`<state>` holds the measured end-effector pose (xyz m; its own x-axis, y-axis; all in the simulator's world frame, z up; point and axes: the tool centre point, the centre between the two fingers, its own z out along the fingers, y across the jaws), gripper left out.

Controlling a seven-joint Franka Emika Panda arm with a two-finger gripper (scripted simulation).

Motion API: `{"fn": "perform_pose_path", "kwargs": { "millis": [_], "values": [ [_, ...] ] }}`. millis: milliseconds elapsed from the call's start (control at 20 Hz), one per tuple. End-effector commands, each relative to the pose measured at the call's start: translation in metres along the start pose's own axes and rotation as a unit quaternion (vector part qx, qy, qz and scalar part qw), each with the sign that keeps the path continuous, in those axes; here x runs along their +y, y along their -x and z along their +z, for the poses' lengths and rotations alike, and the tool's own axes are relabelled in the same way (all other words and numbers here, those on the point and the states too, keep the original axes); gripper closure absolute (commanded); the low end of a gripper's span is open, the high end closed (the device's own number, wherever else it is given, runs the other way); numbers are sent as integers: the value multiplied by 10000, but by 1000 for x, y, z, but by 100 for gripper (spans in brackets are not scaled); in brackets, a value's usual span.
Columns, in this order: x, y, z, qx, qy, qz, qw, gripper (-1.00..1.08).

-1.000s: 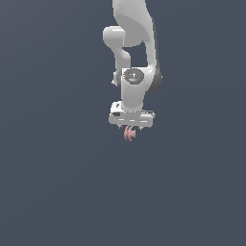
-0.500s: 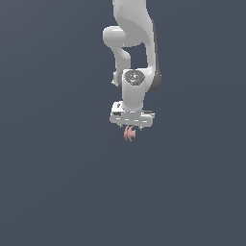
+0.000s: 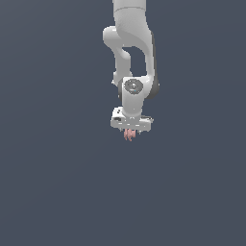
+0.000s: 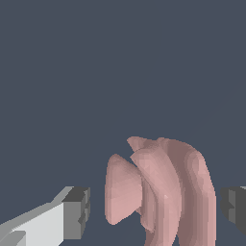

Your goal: Pick up the object and move it to a goal position.

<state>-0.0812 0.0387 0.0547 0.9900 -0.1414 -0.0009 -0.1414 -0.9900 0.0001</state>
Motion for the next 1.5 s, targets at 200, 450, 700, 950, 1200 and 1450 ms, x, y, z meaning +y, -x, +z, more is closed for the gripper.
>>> {"fn": "perform_pose_path", "kwargs": {
  "millis": [200,450,700,950,1200,1450],
  "values": [
    [0,-1,13,5,-1,5,10000,-92],
    [0,-1,13,5,-1,5,10000,108],
    [0,-1,13,5,-1,5,10000,108],
    [-1,-1,8,9,-2,4,10000,108],
    [-6,-2,-11,9,-2,4,10000,108],
    [-13,-4,-44,9,-2,4,10000,108]
  ]
}}
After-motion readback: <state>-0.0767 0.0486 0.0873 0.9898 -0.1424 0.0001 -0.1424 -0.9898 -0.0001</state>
